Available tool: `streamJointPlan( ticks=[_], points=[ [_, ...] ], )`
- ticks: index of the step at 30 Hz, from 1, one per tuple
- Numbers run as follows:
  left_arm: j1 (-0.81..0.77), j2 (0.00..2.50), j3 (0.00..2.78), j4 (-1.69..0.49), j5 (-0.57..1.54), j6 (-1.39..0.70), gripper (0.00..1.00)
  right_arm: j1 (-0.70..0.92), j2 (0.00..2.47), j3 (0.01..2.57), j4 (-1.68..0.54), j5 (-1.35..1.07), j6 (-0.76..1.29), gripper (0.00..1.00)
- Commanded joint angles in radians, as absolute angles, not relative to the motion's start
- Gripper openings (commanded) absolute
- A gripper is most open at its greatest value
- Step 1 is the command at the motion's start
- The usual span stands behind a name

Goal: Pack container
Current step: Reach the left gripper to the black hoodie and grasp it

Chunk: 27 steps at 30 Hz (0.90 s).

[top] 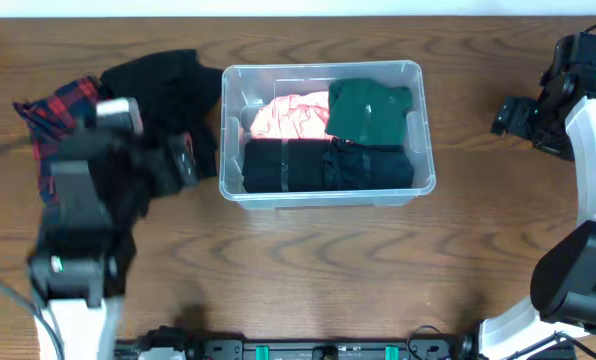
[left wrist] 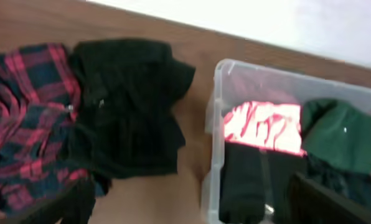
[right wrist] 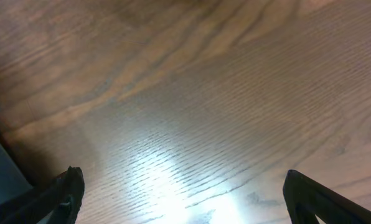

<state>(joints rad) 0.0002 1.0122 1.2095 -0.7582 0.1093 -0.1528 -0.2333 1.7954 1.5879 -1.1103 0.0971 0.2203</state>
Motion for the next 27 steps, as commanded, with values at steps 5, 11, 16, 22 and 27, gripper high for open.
streamJointPlan(
  ticks=[5, 11, 16, 22, 27],
  points=[
    [0.016, 1.234, 1.446, -0.687, 0.142, -0.078, 0.98, -0.234, 1.805, 1.59, -1.111, 0.097, 0.231, 0.99],
    [0.093, 1.398, 1.483, -0.594, 0.119, -0.079, 0.98, -0.234, 1.805, 1.59, -1.111, 0.097, 0.231, 0.99],
    [0.139, 1.562, 1.486, -0.513, 0.12, -0.047, 0.98, -0.234, 1.805, 1.59, -1.111, 0.097, 0.231, 0.99],
    [0.142, 1.728, 1.486, -0.434, 0.105, 0.007, 0.98, -0.234, 1.805, 1.59, -1.111, 0.097, 0.231, 0.99],
    [0.164, 1.82, 1.485, -0.373, 0.093, 0.007, 0.98, -0.234, 1.805, 1.59, -1.111, 0.097, 0.231, 0.99]
  ],
)
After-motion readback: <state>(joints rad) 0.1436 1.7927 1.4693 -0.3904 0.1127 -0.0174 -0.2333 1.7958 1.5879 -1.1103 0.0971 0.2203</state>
